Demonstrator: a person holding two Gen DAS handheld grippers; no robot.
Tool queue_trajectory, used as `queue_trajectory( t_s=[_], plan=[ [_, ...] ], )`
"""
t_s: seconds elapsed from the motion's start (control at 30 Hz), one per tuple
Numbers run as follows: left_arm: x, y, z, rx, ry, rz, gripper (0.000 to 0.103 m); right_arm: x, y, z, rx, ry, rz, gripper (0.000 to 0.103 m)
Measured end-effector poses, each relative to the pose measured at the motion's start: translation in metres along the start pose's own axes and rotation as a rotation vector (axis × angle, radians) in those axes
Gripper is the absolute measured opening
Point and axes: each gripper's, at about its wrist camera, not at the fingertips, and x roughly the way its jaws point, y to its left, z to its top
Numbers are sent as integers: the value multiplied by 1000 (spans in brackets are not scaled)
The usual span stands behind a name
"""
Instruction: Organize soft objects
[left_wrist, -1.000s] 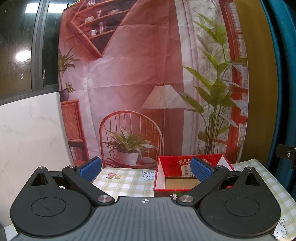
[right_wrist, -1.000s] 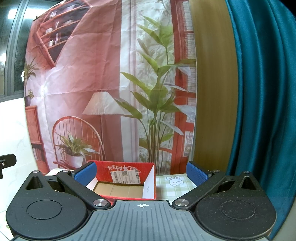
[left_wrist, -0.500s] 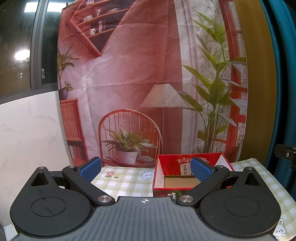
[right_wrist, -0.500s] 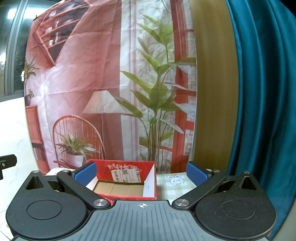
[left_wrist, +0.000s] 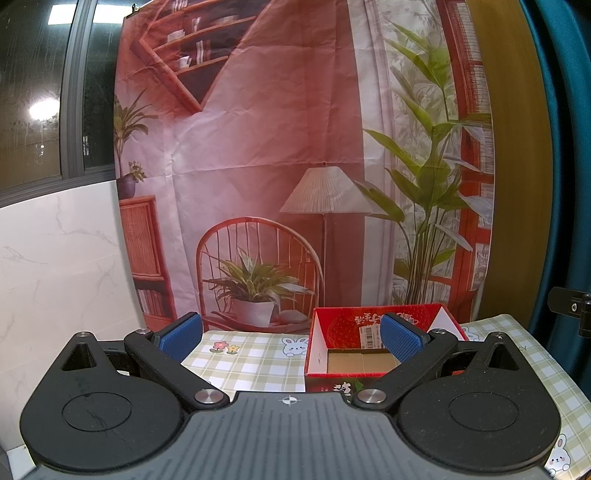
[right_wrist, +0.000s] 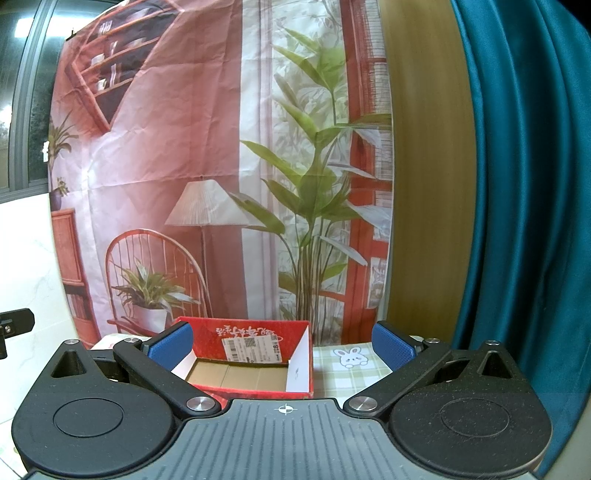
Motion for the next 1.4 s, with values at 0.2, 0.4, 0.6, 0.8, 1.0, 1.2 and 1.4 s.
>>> queue_trajectory(
  t_s=[0.2, 0.4, 0.6, 0.8, 1.0, 1.2, 1.4],
  plan=[
    [0, 0, 0, -2, -1, -2, 103, 0, 0, 0, 0, 0, 0, 103],
    [1, -2, -2, -5, 6, -4, 103, 0, 0, 0, 0, -1, 0, 103],
    [2, -2, -3, -7, 11, -6, 103, 1, 3, -4, -2, 2, 12, 103],
    [13, -2, -11, -3, 37, -10, 103, 2, 1, -10, 29, -14, 49, 103],
    [39, -1, -41, 12, 113, 20, 103, 11, -13, -35, 134, -48, 110, 103],
    [70, 4, -66, -25, 209, -17, 103, 35, -13, -68, 129, -37, 96, 103],
    [95, 3, -92, -47, 286, -70, 103, 58, 5, -99, 59, 79, 127, 103]
  ],
)
